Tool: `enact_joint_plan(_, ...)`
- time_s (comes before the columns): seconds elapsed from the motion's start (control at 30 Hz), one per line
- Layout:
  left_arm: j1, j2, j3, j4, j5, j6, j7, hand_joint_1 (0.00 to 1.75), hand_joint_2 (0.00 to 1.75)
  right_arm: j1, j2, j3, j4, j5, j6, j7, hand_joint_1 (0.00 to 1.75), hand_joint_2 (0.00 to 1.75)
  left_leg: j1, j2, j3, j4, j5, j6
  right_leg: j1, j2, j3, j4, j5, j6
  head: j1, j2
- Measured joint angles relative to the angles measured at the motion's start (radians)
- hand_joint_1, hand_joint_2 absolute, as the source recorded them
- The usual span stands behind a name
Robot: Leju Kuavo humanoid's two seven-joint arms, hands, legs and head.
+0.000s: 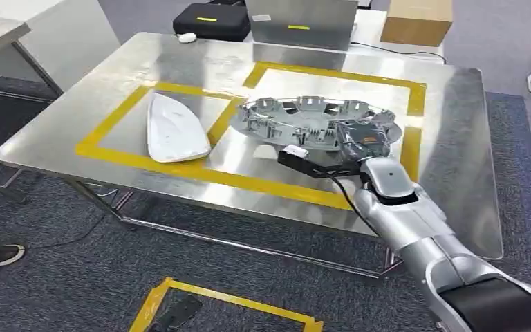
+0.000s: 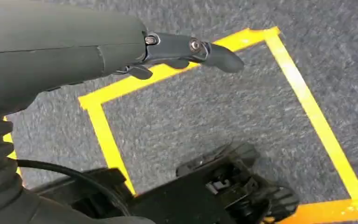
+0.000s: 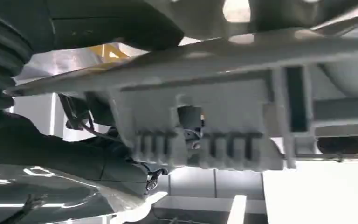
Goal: Take the parts from the cabinet and place them on the table.
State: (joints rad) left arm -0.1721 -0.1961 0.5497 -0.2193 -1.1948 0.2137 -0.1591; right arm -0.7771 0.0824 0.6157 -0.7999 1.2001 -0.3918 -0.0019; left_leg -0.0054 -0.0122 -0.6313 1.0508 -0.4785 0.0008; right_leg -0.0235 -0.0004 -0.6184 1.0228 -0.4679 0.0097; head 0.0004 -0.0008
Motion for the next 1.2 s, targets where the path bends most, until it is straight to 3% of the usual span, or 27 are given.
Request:
enact_joint_plan(0.03, -0.001, 0.000, -0.003, 0.000, 0.000, 0.010, 0.000, 0.00, 1.75, -0.007, 0.006, -0.002, 0.008, 0.000, 0.000, -0.004, 0.00, 0.00, 0.003, 0.001, -0.022, 0.056, -0.034, -0.007, -0.001, 0.000, 0.000, 0.000, -0.001, -0.007, -0.008, 0.000)
enact_joint_plan(0.07, -0.001, 0.001, -0.005, 0.000, 0.000, 0.014, 0.000, 0.00, 0.00, -0.008, 0.009, -0.002, 0.013, 0.000, -0.001, -0.008, 0.00, 0.00, 0.007, 0.001, -0.055, 0.131, -0.069, -0.011, -0.002, -0.001, 0.001, 0.000, -0.001, -0.007, -0.008, 0.000)
enact_joint_plan(0.13, 0.001, 0.001, -0.006, 0.000, 0.000, 0.021, 0.008, 0.00, 0.00, -0.006, 0.013, -0.002, 0.027, -0.002, 0.003, -0.013, 0.00, 0.00, 0.013, 0.001, -0.118, 0.266, -0.113, -0.019, -0.002, -0.001, 0.002, 0.000, -0.002, -0.008, -0.007, 0.000)
enact_joint_plan(0.17, 0.002, 0.001, -0.009, 0.000, 0.000, 0.024, 0.013, 0.00, 0.00, -0.005, 0.016, -0.002, 0.034, -0.006, 0.011, -0.017, 0.00, 0.00, 0.016, 0.001, -0.123, 0.273, -0.102, -0.020, -0.002, -0.001, 0.003, 0.000, -0.002, -0.008, -0.007, 0.000)
enact_joint_plan(0.2, 0.003, 0.002, -0.013, 0.000, -0.001, 0.024, 0.018, 0.00, 0.00, -0.005, 0.018, -0.002, 0.039, -0.018, 0.019, -0.032, 0.00, 0.00, 0.018, 0.002, -0.109, 0.238, -0.071, -0.022, -0.003, 0.000, 0.003, 0.000, -0.002, -0.008, -0.007, 0.000)
enact_joint_plan(0.27, 0.003, 0.003, -0.024, 0.000, -0.008, 0.026, 0.019, 0.00, 0.00, -0.003, 0.023, -0.011, 0.040, -0.067, 0.029, -0.078, 0.00, 0.00, 0.022, 0.003, -0.033, 0.075, 0.020, -0.022, -0.008, 0.001, 0.009, 0.001, -0.005, -0.003, -0.007, 0.000)
enact_joint_plan(0.3, 0.003, 0.003, -0.028, 0.000, -0.009, 0.028, 0.019, 0.00, 0.00, -0.003, 0.027, -0.016, 0.039, -0.096, 0.041, -0.103, 0.00, 0.00, 0.024, 0.005, -0.001, 0.001, 0.041, -0.024, -0.007, 0.001, 0.010, 0.001, -0.007, 0.001, -0.008, 0.000)
enact_joint_plan(0.33, 0.002, 0.002, -0.031, 0.000, -0.009, 0.029, 0.019, 0.00, 0.00, -0.004, 0.027, -0.017, 0.037, -0.129, 0.058, -0.126, 0.00, 0.00, 0.016, 0.005, 0.009, -0.012, 0.029, -0.021, 0.000, 0.004, 0.005, 0.002, -0.005, 0.009, -0.011, 0.000)
enact_joint_plan(0.37, 0.001, 0.002, -0.035, 0.000, -0.009, 0.032, 0.019, 0.00, 0.00, -0.001, 0.030, -0.020, 0.033, -0.167, 0.079, -0.143, 0.00, 0.00, 0.017, 0.005, 0.010, -0.020, 0.022, -0.012, 0.000, 0.005, 0.001, 0.002, -0.003, 0.015, -0.009, 0.000)
enact_joint_plan(0.47, 0.005, 0.002, -0.048, 0.000, -0.008, 0.035, 0.019, 0.00, 0.00, 0.009, 0.034, -0.031, 0.021, -0.193, 0.100, -0.153, 0.00, 0.00, 0.015, 0.003, 0.011, -0.024, 0.025, 0.008, -0.005, 0.000, 0.005, -0.005, -0.004, 0.034, -0.010, 0.000)
enact_joint_plan(0.5, 0.003, 0.002, -0.050, 0.000, -0.008, 0.037, 0.019, 0.00, 0.00, 0.008, 0.034, -0.034, 0.016, -0.203, 0.112, -0.156, 0.00, 0.00, 0.017, 0.003, 0.013, -0.028, 0.028, 0.014, -0.006, 0.000, -0.007, 0.009, -0.018, 0.037, -0.009, 0.000)
enact_joint_plan(0.53, 0.002, 0.003, -0.051, 0.000, -0.008, 0.038, 0.018, 0.00, 0.00, 0.003, 0.034, -0.036, 0.013, -0.221, 0.135, -0.157, 0.00, 0.00, 0.017, 0.004, 0.012, -0.028, 0.029, 0.022, -0.005, 0.000, -0.028, 0.054, -0.049, 0.036, -0.006, 0.000)
enact_joint_plan(0.6, 0.002, 0.002, -0.054, 0.000, -0.003, 0.038, 0.015, 0.00, 0.00, -0.001, 0.034, -0.040, 0.013, -0.274, 0.210, -0.169, 0.00, 0.00, 0.014, 0.004, 0.012, -0.028, 0.028, 0.029, -0.002, 0.000, -0.100, 0.214, -0.120, 0.035, -0.006, 0.000)
enact_joint_plan(0.63, 0.003, 0.002, -0.056, 0.000, 0.003, 0.039, 0.015, 0.00, 0.00, 0.000, 0.034, -0.040, 0.013, -0.304, 0.240, -0.176, 0.00, 0.00, 0.011, 0.004, 0.012, -0.028, 0.028, 0.031, -0.001, 0.000, -0.137, 0.289, -0.145, 0.034, -0.004, 0.000)
enact_joint_plan(0.67, 0.005, 0.003, -0.056, 0.000, 0.007, 0.040, 0.015, 0.00, 0.00, 0.000, 0.034, -0.040, 0.012, -0.340, 0.272, -0.183, 0.00, 0.00, 0.009, 0.004, 0.012, -0.028, 0.028, 0.031, 0.001, 0.000, -0.155, 0.319, -0.145, 0.033, -0.005, 0.000)
enact_joint_plan(0.7, 0.006, 0.003, -0.057, 0.000, 0.012, 0.040, 0.014, 0.00, 0.00, -0.002, 0.034, -0.040, 0.009, -0.372, 0.303, -0.191, 0.00, 0.00, 0.007, 0.003, 0.013, -0.028, 0.028, 0.031, 0.002, 0.000, -0.144, 0.294, -0.117, 0.029, -0.005, 0.000)
enact_joint_plan(0.73, 0.005, 0.003, -0.058, 0.000, 0.012, 0.040, 0.014, 0.00, 0.00, -0.006, 0.035, -0.039, 0.005, -0.393, 0.325, -0.195, 0.00, 0.00, 0.005, 0.002, 0.013, -0.027, 0.028, 0.031, 0.004, 0.000, -0.113, 0.227, -0.075, 0.023, -0.005, 0.000)
enact_joint_plan(0.8, 0.004, 0.003, -0.065, 0.000, 0.016, 0.040, 0.014, 0.00, 0.00, -0.023, 0.036, -0.038, -0.004, -0.413, 0.345, -0.199, 0.00, 0.00, 0.002, 0.000, 0.015, -0.025, 0.027, 0.030, 0.008, 0.000, -0.019, 0.039, 0.006, 0.009, -0.005, 0.000)
enact_joint_plan(0.83, 0.004, 0.003, -0.069, 0.000, 0.018, 0.040, 0.014, 0.00, 0.00, -0.032, 0.036, -0.037, -0.005, -0.417, 0.345, -0.199, 0.00, 0.00, -0.003, 0.001, 0.010, -0.025, 0.027, 0.026, 0.012, -0.001, 0.005, 0.016, -0.014, 0.006, -0.007, 0.000)
enact_joint_plan(0.93, 0.006, 0.004, -0.074, 0.000, 0.023, 0.041, 0.013, 0.00, 0.00, -0.041, 0.035, -0.032, -0.006, -0.422, 0.334, -0.191, 0.00, 0.00, 0.000, 0.001, 0.008, -0.024, 0.033, 0.015, 0.016, 0.001, 0.006, 0.004, -0.009, 0.006, -0.005, 0.000)
enact_joint_plan(1.0, 0.006, 0.007, -0.075, -0.001, 0.027, 0.041, 0.013, 0.00, 0.00, -0.043, 0.037, -0.032, -0.011, -0.437, 0.323, -0.194, 0.00, 0.00, 0.002, 0.001, 0.002, -0.012, 0.023, 0.004, 0.006, -0.002, 0.012, -0.008, 0.000, -0.007, -0.006, 0.000)
enact_joint_plan(1.07, 0.005, 0.007, -0.076, -0.001, 0.034, 0.042, 0.012, 0.00, 0.00, -0.044, 0.039, -0.034, -0.016, -0.522, 0.351, -0.222, 0.00, 0.00, 0.005, 0.003, -0.037, 0.085, -0.040, -0.010, 0.004, -0.002, 0.014, -0.009, 0.000, -0.013, -0.013, 0.000)
enact_joint_plan(1.13, 0.008, 0.010, -0.076, -0.001, 0.044, 0.042, 0.008, 0.00, 0.00, -0.035, 0.040, -0.047, -0.017, -0.634, 0.415, -0.251, 0.00, 0.00, 0.011, 0.003, -0.104, 0.239, -0.106, -0.018, 0.004, -0.002, 0.014, -0.009, 0.000, -0.013, -0.012, 0.000)
enact_joint_plan(1.17, 0.010, 0.011, -0.076, -0.001, 0.046, 0.043, 0.006, 0.00, 0.00, -0.028, 0.041, -0.055, -0.017, -0.676, 0.435, -0.261, 0.00, 0.00, 0.014, 0.003, -0.119, 0.276, -0.112, -0.021, 0.004, -0.002, 0.014, -0.009, 0.000, -0.013, -0.013, 0.000)
enact_joint_plan(1.2, 0.012, 0.012, -0.076, -0.001, 0.050, 0.044, 0.003, 0.00, 0.00, -0.021, 0.042, -0.068, -0.020, -0.727, 0.453, -0.273, 0.00, 0.00, 0.016, 0.003, -0.113, 0.265, -0.095, -0.023, 0.004, -0.002, 0.014, -0.009, 0.000, -0.013, -0.012, 0.000)
